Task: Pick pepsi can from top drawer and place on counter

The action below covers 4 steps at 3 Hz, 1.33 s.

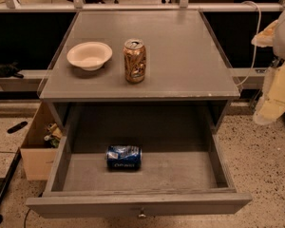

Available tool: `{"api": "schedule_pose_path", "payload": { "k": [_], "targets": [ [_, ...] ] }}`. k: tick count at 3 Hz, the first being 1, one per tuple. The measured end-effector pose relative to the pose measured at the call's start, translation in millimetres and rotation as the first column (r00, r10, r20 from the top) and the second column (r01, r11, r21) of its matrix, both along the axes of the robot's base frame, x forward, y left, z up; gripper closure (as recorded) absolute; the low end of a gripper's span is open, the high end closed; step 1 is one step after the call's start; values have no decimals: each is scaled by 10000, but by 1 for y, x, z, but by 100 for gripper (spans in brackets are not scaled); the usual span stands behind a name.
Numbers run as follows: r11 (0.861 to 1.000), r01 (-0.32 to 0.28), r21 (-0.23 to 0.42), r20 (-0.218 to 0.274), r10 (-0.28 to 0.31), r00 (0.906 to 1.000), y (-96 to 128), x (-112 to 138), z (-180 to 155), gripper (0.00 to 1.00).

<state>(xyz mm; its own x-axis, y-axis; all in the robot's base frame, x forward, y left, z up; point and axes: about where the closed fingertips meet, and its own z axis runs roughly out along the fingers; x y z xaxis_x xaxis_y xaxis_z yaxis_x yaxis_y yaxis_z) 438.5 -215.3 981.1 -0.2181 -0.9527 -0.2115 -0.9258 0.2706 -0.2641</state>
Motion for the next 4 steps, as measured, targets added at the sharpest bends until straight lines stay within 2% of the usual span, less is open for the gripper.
{"api": "schedule_pose_path", "payload": {
  "k": [1, 2, 3, 4],
  "targets": [
    [10000, 0, 3, 1, 0, 10000, 0, 0, 0, 0],
    [9996, 27, 288, 12, -27, 10000, 3, 1, -2, 0],
    [9881, 299, 1509, -126, -283, 9995, -5, 0, -30, 0],
    [9392, 841, 3331, -372, -760, 9964, -19, -1, -69, 0]
  ]
}}
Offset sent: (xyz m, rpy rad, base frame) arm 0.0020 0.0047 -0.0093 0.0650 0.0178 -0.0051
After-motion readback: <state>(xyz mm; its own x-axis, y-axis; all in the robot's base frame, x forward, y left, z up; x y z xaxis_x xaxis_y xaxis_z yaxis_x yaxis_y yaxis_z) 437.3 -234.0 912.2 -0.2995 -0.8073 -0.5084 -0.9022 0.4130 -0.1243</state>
